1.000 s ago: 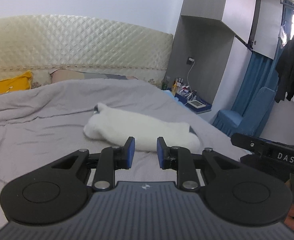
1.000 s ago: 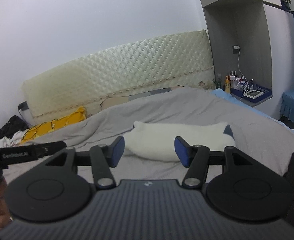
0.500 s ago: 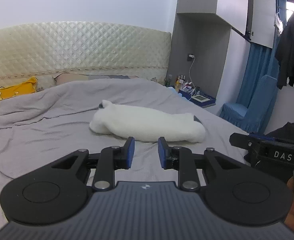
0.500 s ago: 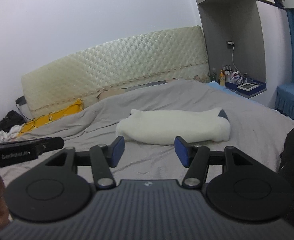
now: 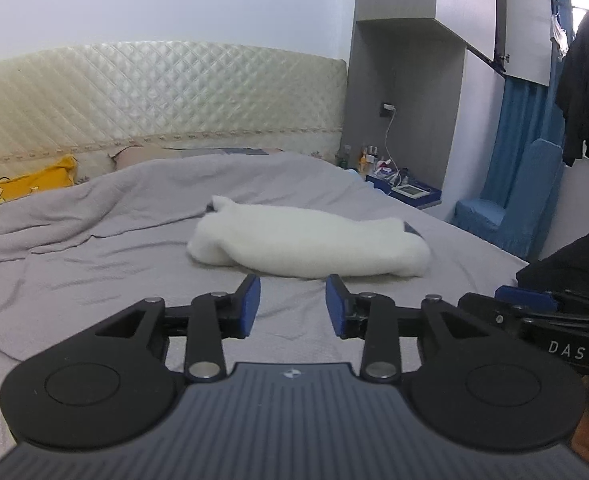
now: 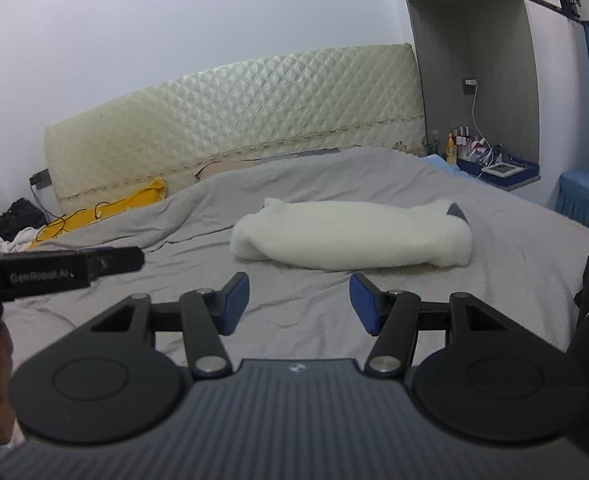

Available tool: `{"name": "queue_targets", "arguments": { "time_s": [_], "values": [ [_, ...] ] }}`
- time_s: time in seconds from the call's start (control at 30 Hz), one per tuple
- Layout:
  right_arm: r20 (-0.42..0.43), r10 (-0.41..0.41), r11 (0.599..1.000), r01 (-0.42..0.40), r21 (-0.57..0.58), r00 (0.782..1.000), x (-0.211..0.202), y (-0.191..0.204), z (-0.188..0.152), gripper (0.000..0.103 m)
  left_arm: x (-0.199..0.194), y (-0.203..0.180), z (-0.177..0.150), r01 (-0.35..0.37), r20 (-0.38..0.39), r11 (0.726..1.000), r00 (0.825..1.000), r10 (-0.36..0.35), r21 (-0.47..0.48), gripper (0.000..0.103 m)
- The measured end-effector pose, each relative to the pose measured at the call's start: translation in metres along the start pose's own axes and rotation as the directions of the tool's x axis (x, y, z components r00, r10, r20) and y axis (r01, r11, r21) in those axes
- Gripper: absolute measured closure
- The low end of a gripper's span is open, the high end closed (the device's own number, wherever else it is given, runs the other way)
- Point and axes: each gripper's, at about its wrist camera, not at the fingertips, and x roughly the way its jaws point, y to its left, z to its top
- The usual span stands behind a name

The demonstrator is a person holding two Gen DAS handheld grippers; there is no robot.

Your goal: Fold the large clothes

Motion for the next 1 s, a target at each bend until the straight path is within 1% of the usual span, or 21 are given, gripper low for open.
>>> {"name": "queue_targets", "arguments": {
  "time_s": [0.07, 0.13, 0.2, 0.23, 0.3, 0.33, 0.37, 0.4, 0.47, 0.5, 0.57, 0.63, 0.67, 0.73, 1.0],
  "values": [
    [0.002, -0.008, 1.000, 0.008, 0.005, 1.000, 0.003, -0.002, -0.003, 0.044, 0.003, 0.004, -0.001, -0.002, -0.001, 1.000, 1.000, 0.002, -0.009, 0.058],
    [0.013, -0.019, 1.000, 0.019, 0.012, 1.000, 0.004, -0.003, -0.006, 0.044, 0.004, 0.004, -0.004, -0.030, 0.009, 0.999, 1.000, 0.030, 0.017, 0.055],
    [0.018, -0.027, 0.999, 0.027, 0.018, 0.999, 0.004, -0.004, -0.007, 0.043, 0.009, 0.007, -0.008, -0.026, 0.000, 1.000, 1.000, 0.026, 0.010, 0.046],
    [0.017, -0.036, 0.999, 0.035, 0.019, 0.999, 0.005, -0.004, -0.009, 0.038, 0.011, 0.008, -0.010, -0.014, -0.008, 1.000, 1.000, 0.014, -0.001, 0.043],
    [0.015, -0.040, 0.999, 0.040, 0.021, 0.999, 0.007, -0.006, -0.012, 0.032, 0.016, 0.011, -0.015, -0.003, -0.021, 1.000, 1.000, 0.003, -0.019, 0.028],
    [0.014, -0.043, 0.999, 0.043, 0.025, 0.999, 0.008, -0.007, -0.013, 0.030, 0.019, 0.012, -0.018, -0.009, -0.023, 1.000, 1.000, 0.009, -0.022, 0.023],
    [0.014, -0.048, 0.999, 0.048, 0.026, 0.999, 0.008, -0.007, -0.013, 0.029, 0.021, 0.012, -0.020, -0.020, -0.026, 1.000, 0.999, 0.020, -0.022, 0.014],
    [0.014, -0.056, 0.998, 0.055, 0.026, 0.998, 0.009, -0.008, -0.013, 0.028, 0.023, 0.012, -0.023, -0.026, -0.028, 0.999, 0.999, 0.026, -0.023, 0.009],
    [0.015, -0.071, 0.997, 0.071, 0.020, 0.997, 0.012, -0.007, -0.014, 0.023, 0.026, 0.015, -0.027, -0.032, -0.035, 0.999, 0.999, 0.030, -0.036, 0.005],
    [0.019, -0.078, 0.997, 0.078, 0.014, 0.997, 0.012, -0.006, -0.014, 0.020, 0.028, 0.016, -0.029, -0.037, -0.046, 0.998, 0.998, 0.035, -0.043, 0.004],
    [0.026, -0.093, 0.996, 0.093, -0.007, 0.995, 0.014, -0.003, -0.016, 0.017, 0.030, 0.018, -0.033, -0.044, -0.063, 0.998, 0.997, 0.041, -0.045, 0.003],
    [0.036, -0.112, 0.993, 0.112, -0.020, 0.993, 0.016, -0.001, -0.017, 0.002, 0.031, 0.020, -0.037, -0.046, -0.072, 0.998, 0.997, 0.042, -0.049, 0.003],
    [0.042, -0.116, 0.993, 0.117, -0.020, 0.992, 0.015, -0.001, -0.018, 0.000, 0.031, 0.021, -0.038, -0.046, -0.074, 0.997, 0.996, 0.042, -0.054, 0.003],
    [0.055, -0.118, 0.993, 0.119, -0.016, 0.992, 0.014, -0.001, -0.018, 0.000, 0.031, 0.022, -0.040, -0.051, -0.077, 0.997, 0.996, 0.047, -0.058, 0.002],
    [0.045, -0.109, 0.993, 0.111, -0.040, 0.993, 0.016, 0.000, -0.019, 0.000, 0.023, 0.020, -0.036, -0.082, -0.045, 0.994, 0.996, 0.079, -0.069, 0.002]
  ]
}}
